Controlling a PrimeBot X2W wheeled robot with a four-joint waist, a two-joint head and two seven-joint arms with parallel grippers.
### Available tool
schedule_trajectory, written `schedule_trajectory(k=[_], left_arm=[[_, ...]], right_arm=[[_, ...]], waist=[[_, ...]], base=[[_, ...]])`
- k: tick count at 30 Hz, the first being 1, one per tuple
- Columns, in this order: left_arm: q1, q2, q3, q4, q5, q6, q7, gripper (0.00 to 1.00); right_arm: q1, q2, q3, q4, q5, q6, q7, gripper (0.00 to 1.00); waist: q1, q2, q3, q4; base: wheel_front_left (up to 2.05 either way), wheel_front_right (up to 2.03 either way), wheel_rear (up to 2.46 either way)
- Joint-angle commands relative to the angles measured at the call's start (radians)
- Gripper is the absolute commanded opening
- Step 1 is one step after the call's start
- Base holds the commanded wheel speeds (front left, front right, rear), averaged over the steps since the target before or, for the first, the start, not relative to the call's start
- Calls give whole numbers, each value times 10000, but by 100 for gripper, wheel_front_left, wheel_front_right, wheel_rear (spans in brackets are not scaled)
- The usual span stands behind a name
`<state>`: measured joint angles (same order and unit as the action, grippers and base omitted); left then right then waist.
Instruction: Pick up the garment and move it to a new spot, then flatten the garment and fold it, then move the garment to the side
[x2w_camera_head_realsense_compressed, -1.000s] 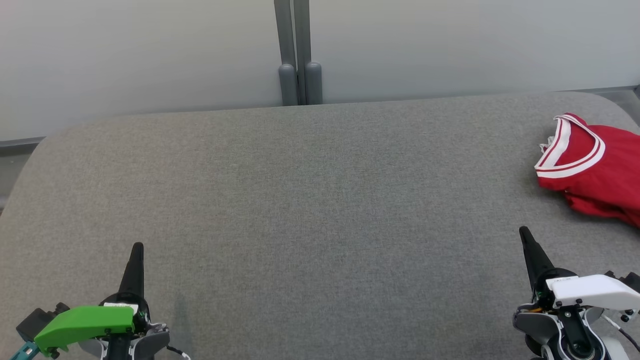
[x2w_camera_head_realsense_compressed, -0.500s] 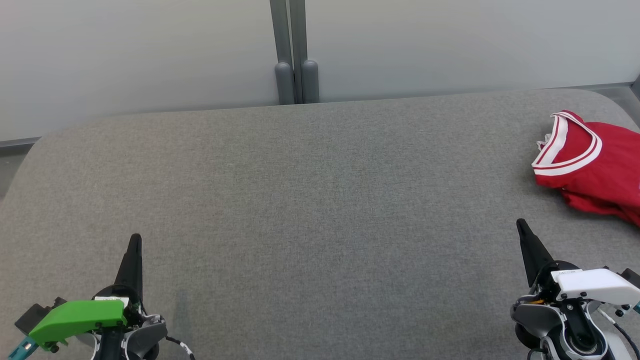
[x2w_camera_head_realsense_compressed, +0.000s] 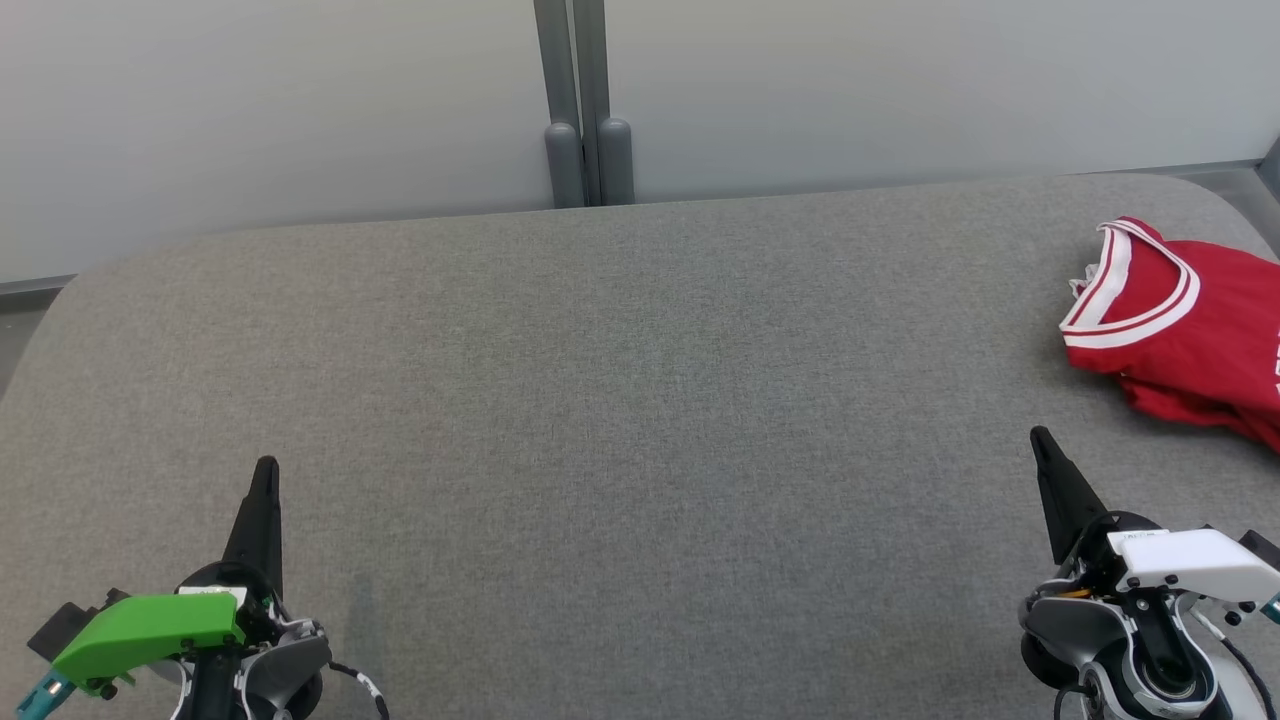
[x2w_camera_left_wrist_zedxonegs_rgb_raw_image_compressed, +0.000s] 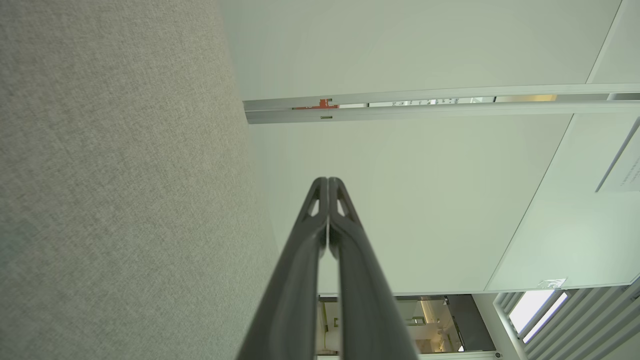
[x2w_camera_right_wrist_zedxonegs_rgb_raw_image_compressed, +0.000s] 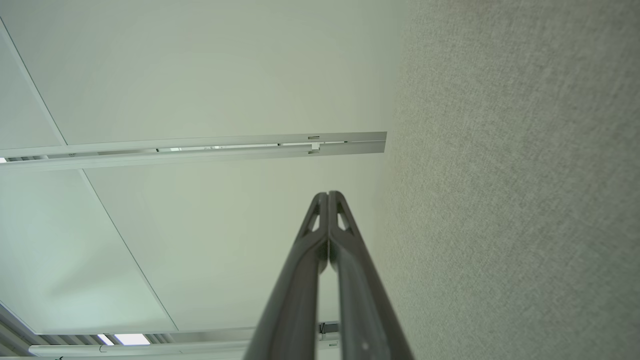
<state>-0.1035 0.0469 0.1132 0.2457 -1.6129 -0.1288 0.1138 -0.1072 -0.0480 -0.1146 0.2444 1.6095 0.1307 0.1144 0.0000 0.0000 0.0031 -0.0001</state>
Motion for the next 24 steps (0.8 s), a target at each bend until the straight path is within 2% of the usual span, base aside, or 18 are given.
schedule_trajectory(k=[1,24], left_arm=[[-123,61,26,-12,-7,-39,35,0],[-123,61,26,-14,-7,-39,35,0]], right_arm=[[-56,-42,12,16,63,0,32,0],[-56,-43,12,16,65,0,31,0]], waist=[[0,0,0,1],[0,0,0,1]], base=[[0,0,0],[0,0,0]])
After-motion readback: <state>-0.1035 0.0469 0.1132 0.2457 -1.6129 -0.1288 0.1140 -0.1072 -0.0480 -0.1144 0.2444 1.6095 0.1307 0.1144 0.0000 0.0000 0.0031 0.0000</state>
